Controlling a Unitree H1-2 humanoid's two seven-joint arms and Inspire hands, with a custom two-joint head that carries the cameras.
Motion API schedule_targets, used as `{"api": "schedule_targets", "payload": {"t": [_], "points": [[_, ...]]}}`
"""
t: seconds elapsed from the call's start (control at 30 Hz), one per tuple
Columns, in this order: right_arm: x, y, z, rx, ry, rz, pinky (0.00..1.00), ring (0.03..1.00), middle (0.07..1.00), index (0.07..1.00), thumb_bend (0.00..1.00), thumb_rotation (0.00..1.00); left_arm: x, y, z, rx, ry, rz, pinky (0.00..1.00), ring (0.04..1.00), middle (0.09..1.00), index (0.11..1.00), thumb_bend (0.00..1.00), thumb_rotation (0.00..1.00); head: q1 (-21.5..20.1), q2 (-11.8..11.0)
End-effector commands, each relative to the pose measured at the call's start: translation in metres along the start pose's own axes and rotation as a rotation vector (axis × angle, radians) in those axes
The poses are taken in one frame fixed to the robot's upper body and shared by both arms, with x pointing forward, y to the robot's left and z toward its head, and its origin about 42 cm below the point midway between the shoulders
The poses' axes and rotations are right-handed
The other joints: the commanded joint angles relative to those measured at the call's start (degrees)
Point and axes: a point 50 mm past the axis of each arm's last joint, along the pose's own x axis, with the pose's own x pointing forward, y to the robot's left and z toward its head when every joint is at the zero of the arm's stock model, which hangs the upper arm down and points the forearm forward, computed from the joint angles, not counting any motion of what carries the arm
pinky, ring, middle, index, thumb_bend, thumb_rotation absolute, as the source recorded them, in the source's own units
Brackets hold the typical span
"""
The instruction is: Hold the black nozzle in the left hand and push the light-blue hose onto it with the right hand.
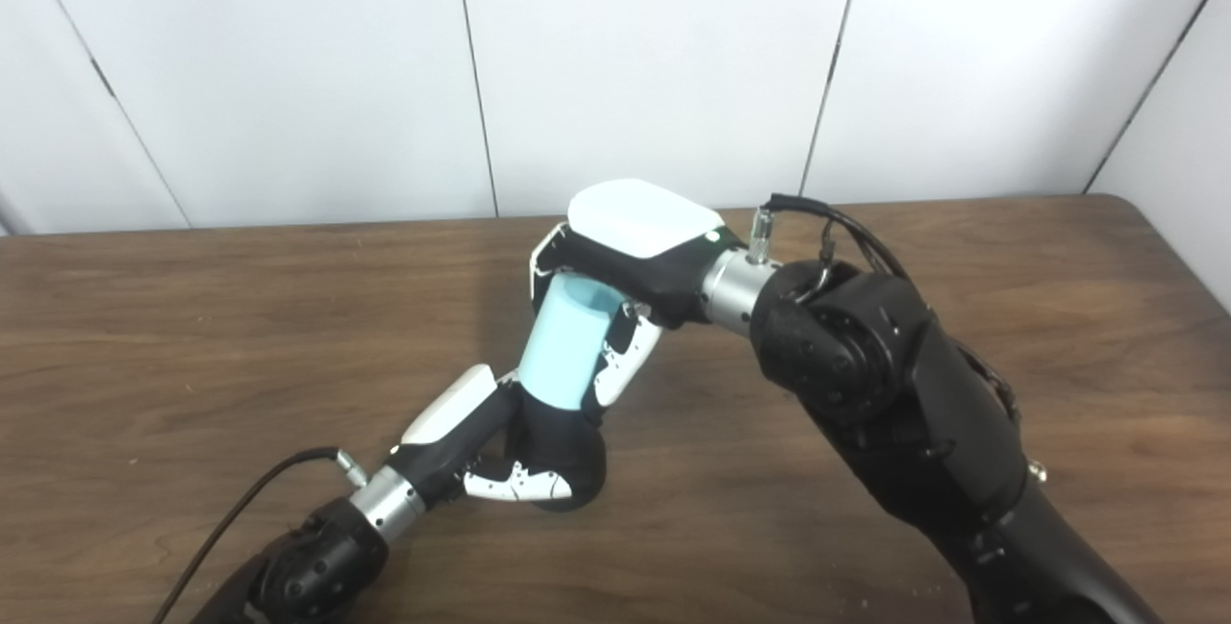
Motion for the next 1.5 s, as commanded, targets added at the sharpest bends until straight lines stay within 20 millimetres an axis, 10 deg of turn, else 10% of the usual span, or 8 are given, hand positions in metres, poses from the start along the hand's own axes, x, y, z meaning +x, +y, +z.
{"api": "schedule_targets", "payload": {"t": [0.0, 1.47], "points": [[0.006, -0.001, 0.010, -0.012, -0.043, 0.003, 0.18, 0.284, 0.410, 0.513, 0.52, 0.00, -0.022, -0.052, -0.021, -0.033, 0.172, -0.241, 0.84, 0.791, 0.704, 0.441, 0.43, 0.52, -0.03, 0.13], [-0.003, -0.030, 0.072, -0.257, -0.215, -0.017, 0.10, 0.186, 0.401, 0.483, 0.53, 0.00, -0.023, -0.051, -0.018, -0.017, 0.186, -0.251, 0.83, 0.784, 0.713, 0.566, 0.43, 0.51, -0.10, 0.59]]}}
